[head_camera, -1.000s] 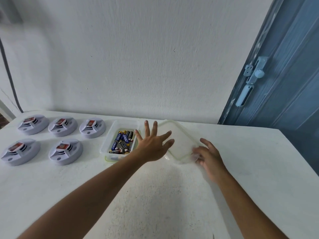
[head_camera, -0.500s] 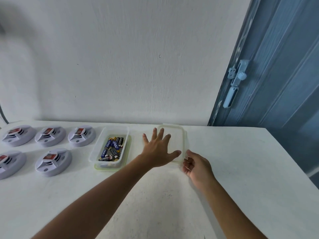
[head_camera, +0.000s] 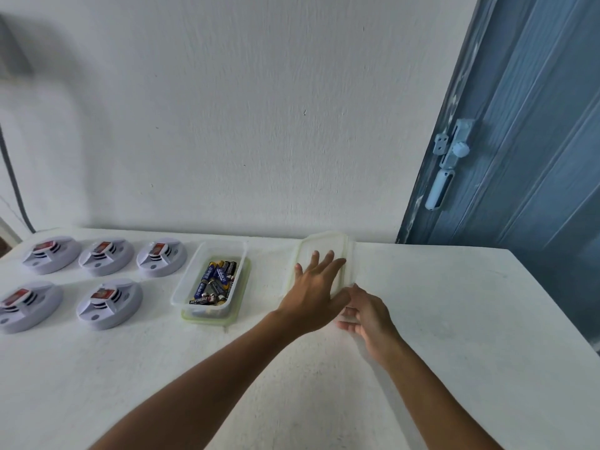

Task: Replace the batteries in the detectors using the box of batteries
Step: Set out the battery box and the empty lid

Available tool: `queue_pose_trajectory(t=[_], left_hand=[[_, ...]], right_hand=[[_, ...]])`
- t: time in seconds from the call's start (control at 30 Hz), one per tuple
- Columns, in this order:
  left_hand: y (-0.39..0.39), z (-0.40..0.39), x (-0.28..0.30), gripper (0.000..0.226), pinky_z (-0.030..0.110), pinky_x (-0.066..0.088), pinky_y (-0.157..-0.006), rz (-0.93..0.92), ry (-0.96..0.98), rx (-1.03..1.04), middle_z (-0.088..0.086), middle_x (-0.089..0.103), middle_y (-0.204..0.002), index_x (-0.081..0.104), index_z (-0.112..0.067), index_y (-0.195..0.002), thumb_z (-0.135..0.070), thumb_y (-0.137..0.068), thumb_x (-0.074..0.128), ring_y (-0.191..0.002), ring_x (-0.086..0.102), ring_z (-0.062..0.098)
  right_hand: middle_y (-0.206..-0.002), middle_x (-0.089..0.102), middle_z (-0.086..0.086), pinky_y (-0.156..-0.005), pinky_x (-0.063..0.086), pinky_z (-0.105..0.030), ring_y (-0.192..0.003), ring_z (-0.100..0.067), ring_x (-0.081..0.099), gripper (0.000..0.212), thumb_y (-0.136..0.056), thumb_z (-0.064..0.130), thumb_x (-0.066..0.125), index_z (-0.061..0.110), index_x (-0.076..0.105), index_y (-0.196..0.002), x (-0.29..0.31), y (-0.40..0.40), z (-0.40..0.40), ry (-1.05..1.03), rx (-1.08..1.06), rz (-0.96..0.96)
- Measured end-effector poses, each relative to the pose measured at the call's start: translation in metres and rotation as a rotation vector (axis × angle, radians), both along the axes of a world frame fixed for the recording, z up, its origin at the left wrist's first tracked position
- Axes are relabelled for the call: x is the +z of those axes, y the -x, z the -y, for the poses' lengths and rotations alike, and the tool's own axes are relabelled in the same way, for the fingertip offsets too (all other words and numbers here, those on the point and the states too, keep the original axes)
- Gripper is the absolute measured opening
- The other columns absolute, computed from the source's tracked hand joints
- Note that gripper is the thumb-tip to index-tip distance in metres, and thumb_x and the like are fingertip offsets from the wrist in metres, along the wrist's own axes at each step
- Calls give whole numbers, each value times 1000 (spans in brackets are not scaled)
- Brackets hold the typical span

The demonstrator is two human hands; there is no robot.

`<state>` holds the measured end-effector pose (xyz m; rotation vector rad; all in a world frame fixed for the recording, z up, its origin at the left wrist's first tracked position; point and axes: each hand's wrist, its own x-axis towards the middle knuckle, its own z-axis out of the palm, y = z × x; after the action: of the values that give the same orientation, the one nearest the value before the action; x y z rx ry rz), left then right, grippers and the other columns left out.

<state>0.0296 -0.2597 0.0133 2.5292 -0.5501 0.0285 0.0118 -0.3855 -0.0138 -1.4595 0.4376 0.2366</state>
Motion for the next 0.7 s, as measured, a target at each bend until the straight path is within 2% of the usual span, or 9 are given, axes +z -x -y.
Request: queue_pose_trajectory(t=[0.1, 0.2, 0.23, 0.3, 0.37, 0.43, 0.5, 0.57, 0.7], left_hand=[[2, 2, 8, 58, 55, 10, -120, -35, 133, 39, 7, 15, -162, 25, -16, -151, -30, -99, 46, -150, 3, 26], [5, -1, 16, 55, 43, 27, -117, 28, 279, 105, 10, 29, -157, 25, -12, -152, -21, -100, 42, -146, 24, 27], [5, -4, 19, 53, 36, 37, -110, 87, 331, 152, 14, 41, -150, 27, -9, -151, -16, -100, 41, -137, 41, 28], [0, -13, 25, 50, 31, 51, -78, 198, 440, 289, 20, 64, -115, 32, -5, -148, -7, -99, 39, -90, 64, 24], [-7, -23, 25, 49, 30, 43, -57, 192, 570, 431, 9, 62, -82, 37, -7, -145, -2, -97, 36, -60, 51, 14], [-11, -32, 17, 45, 33, 47, -63, 72, 747, 528, -4, 55, -82, 40, -12, -140, -1, -97, 33, -63, 49, 9], [-9, -35, 3, 38, 40, 51, -82, -67, 946, 587, -4, 55, -99, 42, -14, -134, -2, -99, 32, -78, 52, 4], [-5, -35, -13, 33, 42, 50, -90, -197, 1125, 643, -2, 53, -108, 42, -17, -128, -2, -100, 32, -88, 53, 5], [1, -34, -36, 31, 32, 49, -75, -361, 1124, 716, 5, 58, -114, 43, -15, -128, -4, -99, 42, -93, 58, 11]], right_hand=[[-93, 62, -6, -68, 52, -26, -83, -20, 61, 33, -97, 45, 47, 15, 58, -100, 2, 0, -2, 281, 55, 3], [-82, 67, -10, -55, 52, -17, -64, -16, 64, 24, -99, 30, 47, 9, 57, -94, 0, -3, -7, 558, 108, 60], [-77, 67, -11, -49, 48, -13, -58, -15, 63, 22, -99, 23, 45, 6, 57, -92, 0, -3, -8, 608, 91, 86], [-64, 61, -11, -40, 40, -8, -47, -12, 59, 26, -98, 14, 42, 2, 56, -80, -1, -4, -4, 654, 37, 149], [-61, 58, -13, -36, 37, -8, -43, -11, 56, 29, -97, 11, 42, 2, 51, -72, 1, -3, 5, 649, -28, 187], [-62, 59, -16, -38, 40, -12, -41, -11, 56, 29, -97, 10, 43, 2, 51, -70, 4, -3, 15, 603, -89, 219], [-63, 61, -18, -42, 46, -17, -45, -16, 60, 27, -96, 10, 45, -2, 54, -73, 9, -4, 21, 555, -119, 240], [-63, 61, -19, -44, 50, -23, -47, -18, 62, 26, -95, 9, 46, -6, 55, -75, 12, -4, 20, 534, -116, 258], [-63, 54, -16, -44, 53, -28, -45, -17, 58, 23, -93, 7, 48, 0, 49, -72, 14, 0, 12, 546, -61, 291]])
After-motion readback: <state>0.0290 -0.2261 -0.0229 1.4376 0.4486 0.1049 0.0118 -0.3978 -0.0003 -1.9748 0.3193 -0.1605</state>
